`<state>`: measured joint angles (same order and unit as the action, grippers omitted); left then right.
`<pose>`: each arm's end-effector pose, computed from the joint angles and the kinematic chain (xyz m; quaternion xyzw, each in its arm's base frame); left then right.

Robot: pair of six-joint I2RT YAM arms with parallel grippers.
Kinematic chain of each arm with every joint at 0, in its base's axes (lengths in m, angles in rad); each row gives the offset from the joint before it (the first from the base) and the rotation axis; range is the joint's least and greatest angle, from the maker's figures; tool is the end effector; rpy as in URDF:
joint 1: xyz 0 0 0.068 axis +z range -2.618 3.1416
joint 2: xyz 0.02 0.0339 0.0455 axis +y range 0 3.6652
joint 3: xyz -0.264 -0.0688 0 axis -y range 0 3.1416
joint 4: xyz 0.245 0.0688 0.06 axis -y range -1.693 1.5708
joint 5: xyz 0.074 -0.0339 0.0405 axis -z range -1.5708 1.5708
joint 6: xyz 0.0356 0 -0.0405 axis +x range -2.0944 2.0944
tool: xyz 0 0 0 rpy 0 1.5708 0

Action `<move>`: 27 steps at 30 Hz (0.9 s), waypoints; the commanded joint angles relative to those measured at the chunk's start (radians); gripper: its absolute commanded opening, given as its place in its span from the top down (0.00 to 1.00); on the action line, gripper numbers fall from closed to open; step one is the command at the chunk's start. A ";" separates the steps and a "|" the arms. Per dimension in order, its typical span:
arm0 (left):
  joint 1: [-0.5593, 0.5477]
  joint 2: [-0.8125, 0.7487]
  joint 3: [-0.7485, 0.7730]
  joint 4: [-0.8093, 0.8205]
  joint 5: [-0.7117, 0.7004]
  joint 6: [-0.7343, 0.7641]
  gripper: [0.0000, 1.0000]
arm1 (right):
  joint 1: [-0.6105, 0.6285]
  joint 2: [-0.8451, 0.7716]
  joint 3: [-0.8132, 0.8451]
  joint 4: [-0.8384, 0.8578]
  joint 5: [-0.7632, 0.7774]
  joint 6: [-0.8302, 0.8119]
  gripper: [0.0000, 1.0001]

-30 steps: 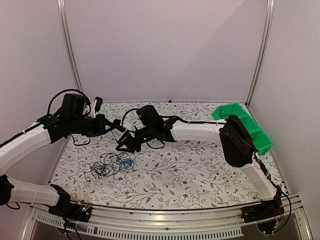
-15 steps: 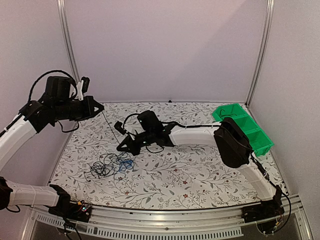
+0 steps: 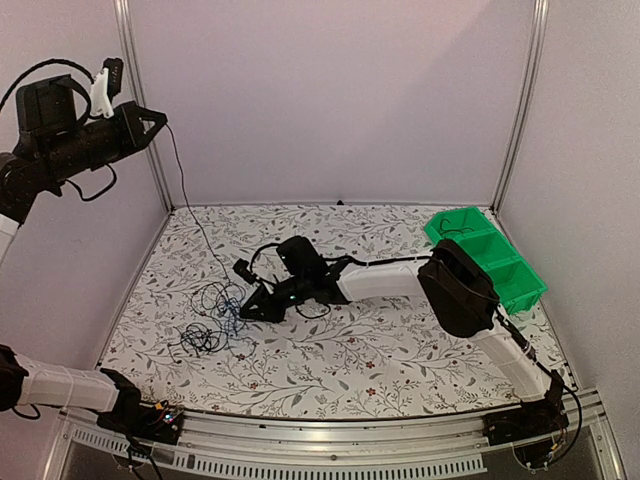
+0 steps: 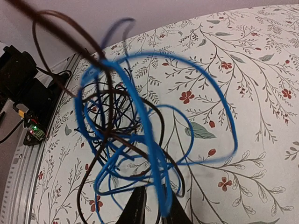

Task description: Untangle the cables

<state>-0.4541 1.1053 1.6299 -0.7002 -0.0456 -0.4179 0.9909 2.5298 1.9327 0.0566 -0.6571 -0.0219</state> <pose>0.1727 -0.0825 0.5049 -0.0008 0.7663 -0.2554 0.5895 0.2887 0.4804 0.1244 -0.5385 0.6432 0.4657 0.2819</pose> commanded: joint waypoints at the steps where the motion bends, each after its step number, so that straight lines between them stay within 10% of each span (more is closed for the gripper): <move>1: 0.004 0.054 0.098 -0.002 0.015 0.045 1.00 | 0.014 0.047 0.044 -0.021 0.004 0.017 0.86; 27: -0.077 0.147 0.605 0.167 0.067 0.167 1.00 | 0.023 0.115 0.028 -0.097 0.144 0.045 0.99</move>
<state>-0.5064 1.2682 2.2078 -0.6575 -0.0235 -0.2802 1.0080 2.6011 1.9602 0.0067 -0.5613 -0.0128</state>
